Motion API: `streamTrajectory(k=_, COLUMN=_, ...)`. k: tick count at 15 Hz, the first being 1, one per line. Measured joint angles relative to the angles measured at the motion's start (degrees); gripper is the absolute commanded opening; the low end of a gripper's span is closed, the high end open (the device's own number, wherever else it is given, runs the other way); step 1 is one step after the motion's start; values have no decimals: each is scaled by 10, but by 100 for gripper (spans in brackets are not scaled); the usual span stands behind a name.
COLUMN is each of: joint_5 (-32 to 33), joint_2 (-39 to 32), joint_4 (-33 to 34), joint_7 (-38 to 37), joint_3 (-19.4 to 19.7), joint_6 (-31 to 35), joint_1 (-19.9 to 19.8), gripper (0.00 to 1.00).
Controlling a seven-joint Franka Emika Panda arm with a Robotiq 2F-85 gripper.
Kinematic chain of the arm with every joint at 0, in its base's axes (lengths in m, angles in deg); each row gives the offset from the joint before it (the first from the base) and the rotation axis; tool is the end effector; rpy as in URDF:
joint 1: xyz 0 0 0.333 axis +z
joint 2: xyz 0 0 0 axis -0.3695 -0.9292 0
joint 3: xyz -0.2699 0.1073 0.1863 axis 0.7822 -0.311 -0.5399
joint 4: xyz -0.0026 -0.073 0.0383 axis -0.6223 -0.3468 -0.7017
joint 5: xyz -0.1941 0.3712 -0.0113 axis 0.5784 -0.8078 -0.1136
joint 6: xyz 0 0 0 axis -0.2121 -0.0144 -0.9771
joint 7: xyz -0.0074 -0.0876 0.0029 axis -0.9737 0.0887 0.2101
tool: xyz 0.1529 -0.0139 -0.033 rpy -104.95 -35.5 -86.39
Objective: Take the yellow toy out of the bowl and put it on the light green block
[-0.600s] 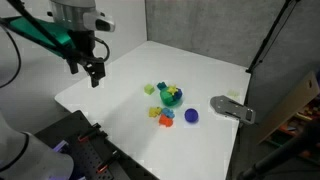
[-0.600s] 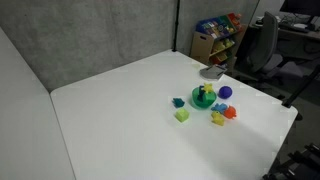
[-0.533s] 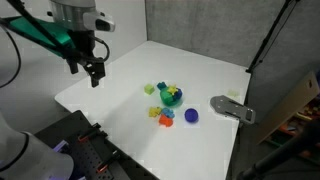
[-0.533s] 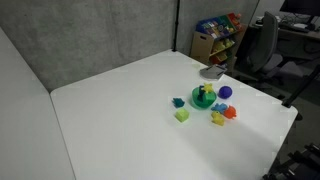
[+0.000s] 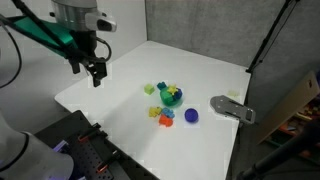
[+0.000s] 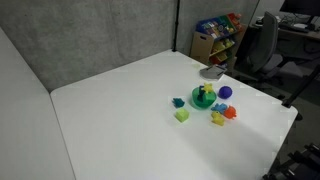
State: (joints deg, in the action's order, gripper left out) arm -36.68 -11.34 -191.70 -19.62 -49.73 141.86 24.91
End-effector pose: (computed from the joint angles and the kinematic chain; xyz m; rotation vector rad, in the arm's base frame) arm 0.2789 -0.0099 0.4278 -2.9554 -0.3529 0.3046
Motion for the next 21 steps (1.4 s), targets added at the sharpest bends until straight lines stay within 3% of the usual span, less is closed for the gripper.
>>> streamTrajectory(k=7, joint_5=0, joint_2=-101, joint_4=45, joint_7=-14, joint_3=-14, joint_6=75, joint_1=-2, gripper=100)
streamTrajectory(k=21, joint_5=4, joint_2=-433, joint_4=224, joint_7=-119, joint_3=-41, joint_6=257, joint_1=-7, gripper=100)
